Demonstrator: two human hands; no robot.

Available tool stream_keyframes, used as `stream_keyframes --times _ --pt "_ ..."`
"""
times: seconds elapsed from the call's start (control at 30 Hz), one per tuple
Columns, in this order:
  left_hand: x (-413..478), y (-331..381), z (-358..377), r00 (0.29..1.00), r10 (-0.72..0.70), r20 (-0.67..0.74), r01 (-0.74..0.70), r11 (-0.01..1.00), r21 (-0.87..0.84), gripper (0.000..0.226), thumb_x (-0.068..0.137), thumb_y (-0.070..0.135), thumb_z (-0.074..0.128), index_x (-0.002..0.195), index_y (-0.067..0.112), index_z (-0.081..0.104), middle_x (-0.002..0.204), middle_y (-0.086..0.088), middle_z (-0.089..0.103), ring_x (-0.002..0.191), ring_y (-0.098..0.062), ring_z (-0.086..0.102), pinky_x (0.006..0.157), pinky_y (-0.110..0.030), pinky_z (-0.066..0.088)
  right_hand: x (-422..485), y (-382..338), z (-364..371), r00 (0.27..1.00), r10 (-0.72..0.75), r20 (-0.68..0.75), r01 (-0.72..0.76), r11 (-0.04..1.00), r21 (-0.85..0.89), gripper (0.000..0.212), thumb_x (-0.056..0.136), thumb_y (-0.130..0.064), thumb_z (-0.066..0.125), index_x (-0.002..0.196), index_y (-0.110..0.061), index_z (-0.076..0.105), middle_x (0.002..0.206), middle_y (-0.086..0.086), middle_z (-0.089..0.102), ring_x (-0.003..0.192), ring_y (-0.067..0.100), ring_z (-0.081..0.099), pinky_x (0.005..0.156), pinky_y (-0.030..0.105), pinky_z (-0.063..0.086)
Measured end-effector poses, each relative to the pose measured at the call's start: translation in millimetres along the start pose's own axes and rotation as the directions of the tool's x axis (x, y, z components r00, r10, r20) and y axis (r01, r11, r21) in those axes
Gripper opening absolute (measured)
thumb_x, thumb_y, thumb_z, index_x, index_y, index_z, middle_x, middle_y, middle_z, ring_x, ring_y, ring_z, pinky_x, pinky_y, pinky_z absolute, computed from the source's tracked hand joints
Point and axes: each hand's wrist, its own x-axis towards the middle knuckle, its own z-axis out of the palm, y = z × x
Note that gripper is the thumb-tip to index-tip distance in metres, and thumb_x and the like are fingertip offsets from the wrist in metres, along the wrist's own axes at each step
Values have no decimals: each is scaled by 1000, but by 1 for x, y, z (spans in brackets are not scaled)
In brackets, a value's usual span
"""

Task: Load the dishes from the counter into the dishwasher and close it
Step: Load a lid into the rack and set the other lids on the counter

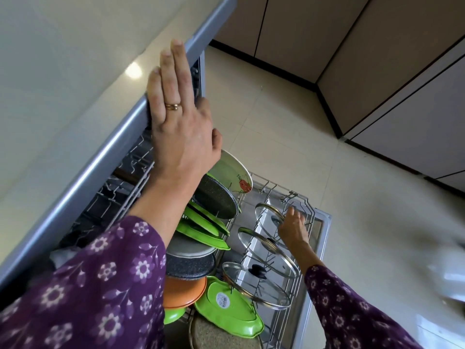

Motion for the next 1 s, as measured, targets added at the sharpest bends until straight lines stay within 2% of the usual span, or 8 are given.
stream_keyframes --times 0.2,0.27,0.37,0.53,0.7,0.77,0.83,1.0 --pt "-1 -25 -30 975 111 193 -22 911 -412 34 79 45 58 92 14 64 155 -25 -1 143 -38 5 116 -47 0 -51 -60 -51 935 -294 -198 293 956 -36 40 89 -11 56 127 -5 49 131 13 49 120 27 44 95 34 44" --pt "-7 -40 -46 961 170 217 -30 846 -532 34 83 44 56 97 15 63 156 -21 7 144 -33 8 118 -45 3 -79 -87 -76 873 -373 -315 366 927 -83 33 85 -13 61 118 -7 57 123 12 57 113 28 53 85 37 52" --pt "-29 -75 -78 966 79 248 125 696 -707 27 85 38 61 101 16 63 148 -12 33 139 -29 27 113 -42 20 -126 -128 -116 744 -447 -498 449 885 -123 25 79 -15 70 103 -10 66 109 9 66 100 27 62 68 39 58" --pt "-92 -179 -130 967 -81 241 235 648 -725 27 76 27 70 101 18 62 113 -2 63 100 -27 62 85 -39 45 -225 -205 -171 587 -530 -612 595 795 -118 24 76 -12 69 100 -13 66 105 3 67 97 22 62 70 33 56" --pt "-183 -312 -180 896 -268 353 441 620 -649 30 82 28 64 112 22 60 112 7 64 96 -19 64 87 -34 48 -344 -304 -193 366 -647 -669 822 562 -95 15 79 -9 68 92 -15 67 98 -1 68 88 17 64 74 29 56" --pt "-233 -365 -201 853 -381 357 522 605 -602 28 79 30 61 106 23 62 103 7 67 89 -18 66 80 -34 52 -396 -351 -188 288 -695 -659 899 433 -63 12 81 -13 61 92 -14 68 96 0 68 89 17 64 79 23 51" --pt "-282 -409 -219 812 -463 355 581 590 -561 27 74 33 55 98 22 61 92 5 69 80 -20 67 69 -33 54 -446 -395 -177 295 -763 -575 936 353 11 21 82 -23 51 93 -15 67 95 -1 67 90 18 64 80 25 50" --pt "-413 -500 -276 618 -673 408 782 472 -407 25 77 32 61 100 19 61 97 2 67 87 -19 65 71 -30 49 -585 -488 -121 253 -955 -156 965 238 113 27 84 -28 55 104 -14 65 101 2 66 93 20 62 81 29 48"
